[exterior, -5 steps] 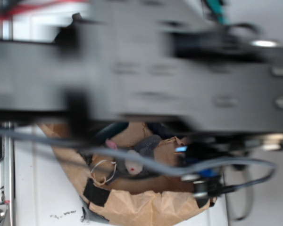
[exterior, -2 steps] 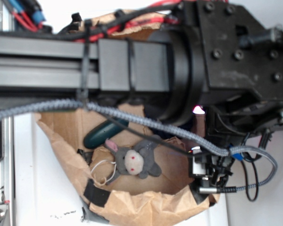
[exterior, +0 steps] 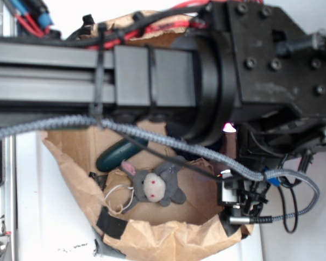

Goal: Grab the gray animal.

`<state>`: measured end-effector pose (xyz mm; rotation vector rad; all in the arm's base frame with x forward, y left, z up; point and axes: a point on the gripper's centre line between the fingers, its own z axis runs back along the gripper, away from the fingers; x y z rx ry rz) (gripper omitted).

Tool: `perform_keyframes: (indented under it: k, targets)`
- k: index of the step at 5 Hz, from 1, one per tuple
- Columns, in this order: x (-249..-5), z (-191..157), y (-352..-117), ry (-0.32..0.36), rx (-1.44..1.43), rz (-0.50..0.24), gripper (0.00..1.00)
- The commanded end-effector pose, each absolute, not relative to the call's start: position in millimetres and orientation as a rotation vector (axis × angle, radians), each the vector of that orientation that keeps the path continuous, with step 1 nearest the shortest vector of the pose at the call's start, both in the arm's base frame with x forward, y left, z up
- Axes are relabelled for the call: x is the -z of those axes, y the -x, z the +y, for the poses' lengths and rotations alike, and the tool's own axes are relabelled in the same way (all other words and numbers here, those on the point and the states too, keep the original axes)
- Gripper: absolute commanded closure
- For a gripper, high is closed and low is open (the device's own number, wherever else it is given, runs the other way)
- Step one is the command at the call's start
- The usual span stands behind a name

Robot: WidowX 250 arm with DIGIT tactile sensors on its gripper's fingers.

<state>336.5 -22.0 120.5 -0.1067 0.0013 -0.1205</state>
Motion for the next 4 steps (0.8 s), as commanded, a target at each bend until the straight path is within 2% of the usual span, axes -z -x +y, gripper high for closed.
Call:
perform_keyframes:
  k: [1,2,3,4]
  targets:
    - [-141,-17,-321,0.121,0.138,-0.124,0.00]
    - [-147,2,-295,0.144,0.188,-0.146,0.00]
    - [-150,9,-296,0.143,0.128,-0.119,0.00]
    - [-126,3,-297,0.082,0.067,-0.081,0.00]
